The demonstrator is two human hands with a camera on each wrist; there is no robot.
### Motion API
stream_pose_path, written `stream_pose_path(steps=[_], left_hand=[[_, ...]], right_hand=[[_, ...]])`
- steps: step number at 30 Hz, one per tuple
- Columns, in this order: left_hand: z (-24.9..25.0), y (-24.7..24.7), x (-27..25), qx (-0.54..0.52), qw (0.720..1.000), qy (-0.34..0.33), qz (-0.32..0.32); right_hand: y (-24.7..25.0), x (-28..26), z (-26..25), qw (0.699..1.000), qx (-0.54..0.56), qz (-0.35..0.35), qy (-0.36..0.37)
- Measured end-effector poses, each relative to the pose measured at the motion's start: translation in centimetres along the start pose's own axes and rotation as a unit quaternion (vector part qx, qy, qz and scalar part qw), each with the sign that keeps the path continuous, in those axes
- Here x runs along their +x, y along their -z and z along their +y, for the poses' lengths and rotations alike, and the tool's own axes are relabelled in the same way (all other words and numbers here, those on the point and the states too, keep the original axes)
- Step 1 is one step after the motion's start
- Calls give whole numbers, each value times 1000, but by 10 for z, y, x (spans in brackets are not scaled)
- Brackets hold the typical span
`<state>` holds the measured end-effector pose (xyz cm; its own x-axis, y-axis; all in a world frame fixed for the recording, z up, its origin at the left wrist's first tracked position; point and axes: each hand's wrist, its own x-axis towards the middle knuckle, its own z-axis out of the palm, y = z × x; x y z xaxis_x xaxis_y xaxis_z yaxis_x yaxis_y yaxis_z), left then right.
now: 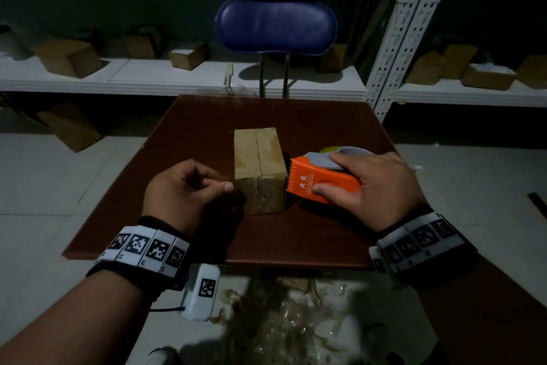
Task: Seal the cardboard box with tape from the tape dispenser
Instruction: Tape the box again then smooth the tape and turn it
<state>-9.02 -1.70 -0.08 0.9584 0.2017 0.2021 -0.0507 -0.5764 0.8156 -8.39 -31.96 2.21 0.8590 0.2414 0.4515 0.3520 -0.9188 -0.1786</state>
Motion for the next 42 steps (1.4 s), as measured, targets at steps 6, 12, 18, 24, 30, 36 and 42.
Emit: stream_pose_path(steps=[6, 12, 18, 24, 30, 36, 42], left_hand=[[0, 1, 5, 39, 999, 11, 17], [-4, 10, 14, 50, 998, -2, 46], [21, -4, 24, 98, 976, -174, -83], [24, -28, 34, 93, 964, -206, -142], [11, -32, 41, 126, 943, -255, -175], [7, -19, 33, 113, 928, -290, -204], [6, -15, 24, 109, 927, -301, -193]], right_hand=[[-7, 3, 1, 1000, -14, -5, 0], [-10, 3, 0, 1000, -22, 12, -6], [-6, 2, 2, 1000, -17, 21, -5], [-5, 3, 8, 1000, 1, 0, 1], [-1, 0, 11, 1000, 17, -8, 16], [7, -6, 11, 998, 31, -28, 45], [10, -10, 12, 997, 34, -29, 63]])
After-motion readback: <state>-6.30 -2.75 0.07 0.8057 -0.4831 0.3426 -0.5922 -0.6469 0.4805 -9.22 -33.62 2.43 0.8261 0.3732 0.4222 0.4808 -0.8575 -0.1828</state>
